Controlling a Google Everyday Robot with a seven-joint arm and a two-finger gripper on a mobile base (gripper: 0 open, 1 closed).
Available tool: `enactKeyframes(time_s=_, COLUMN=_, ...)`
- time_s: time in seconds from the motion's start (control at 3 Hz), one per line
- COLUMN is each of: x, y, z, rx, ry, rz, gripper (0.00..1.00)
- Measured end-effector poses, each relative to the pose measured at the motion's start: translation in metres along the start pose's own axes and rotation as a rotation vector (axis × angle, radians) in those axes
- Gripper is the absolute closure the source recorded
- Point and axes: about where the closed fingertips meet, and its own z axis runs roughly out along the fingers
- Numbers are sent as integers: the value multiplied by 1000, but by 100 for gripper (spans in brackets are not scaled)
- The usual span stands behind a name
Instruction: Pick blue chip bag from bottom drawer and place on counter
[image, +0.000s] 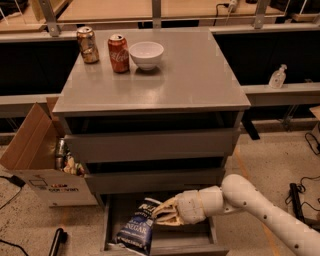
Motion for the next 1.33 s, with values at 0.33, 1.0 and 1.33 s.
enactKeyframes(time_s=0.33, x=-72, y=-35, z=-17, rx=-39, ry=12, rz=-95, gripper=100)
enactKeyframes(time_s=1.0, x=-204, y=-123, z=-54, rx=-95, ry=-33, rz=-259, gripper=100)
enactKeyframes(time_s=1.33, x=-214, y=-120, z=-58, rx=-130, ry=-57, rz=-270, gripper=100)
